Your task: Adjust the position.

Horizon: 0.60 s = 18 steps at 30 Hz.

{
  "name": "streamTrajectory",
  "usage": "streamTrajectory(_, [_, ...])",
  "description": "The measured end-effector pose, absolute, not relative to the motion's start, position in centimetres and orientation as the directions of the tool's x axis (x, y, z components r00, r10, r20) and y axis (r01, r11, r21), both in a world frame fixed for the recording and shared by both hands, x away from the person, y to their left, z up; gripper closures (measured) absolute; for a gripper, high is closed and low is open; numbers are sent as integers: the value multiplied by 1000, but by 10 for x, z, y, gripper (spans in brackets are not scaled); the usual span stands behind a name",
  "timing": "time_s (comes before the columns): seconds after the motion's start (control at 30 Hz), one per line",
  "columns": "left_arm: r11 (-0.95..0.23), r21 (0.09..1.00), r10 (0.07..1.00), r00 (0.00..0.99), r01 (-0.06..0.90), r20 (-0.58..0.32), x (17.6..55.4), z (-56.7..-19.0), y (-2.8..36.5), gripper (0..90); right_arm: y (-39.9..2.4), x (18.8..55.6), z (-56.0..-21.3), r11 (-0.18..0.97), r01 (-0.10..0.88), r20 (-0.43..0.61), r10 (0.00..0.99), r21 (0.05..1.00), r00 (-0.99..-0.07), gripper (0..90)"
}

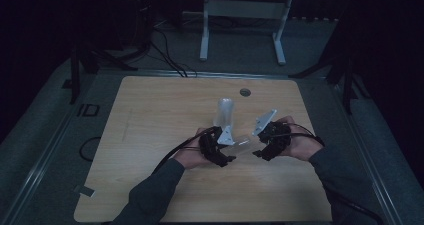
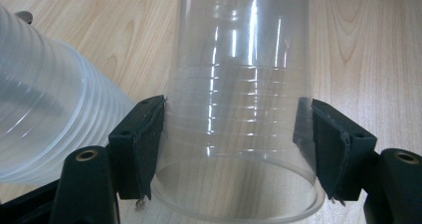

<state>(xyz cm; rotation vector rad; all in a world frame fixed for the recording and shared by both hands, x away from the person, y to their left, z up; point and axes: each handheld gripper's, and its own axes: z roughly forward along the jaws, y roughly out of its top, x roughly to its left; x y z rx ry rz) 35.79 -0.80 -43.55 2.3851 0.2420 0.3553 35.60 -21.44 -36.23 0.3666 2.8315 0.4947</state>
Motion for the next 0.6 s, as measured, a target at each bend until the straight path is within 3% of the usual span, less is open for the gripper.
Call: streamTrajectory(0.6, [-761,647,242,949,56,202,357,-435,-10,295,-207,353,-363,942,156,-212,225,298,-951,324])
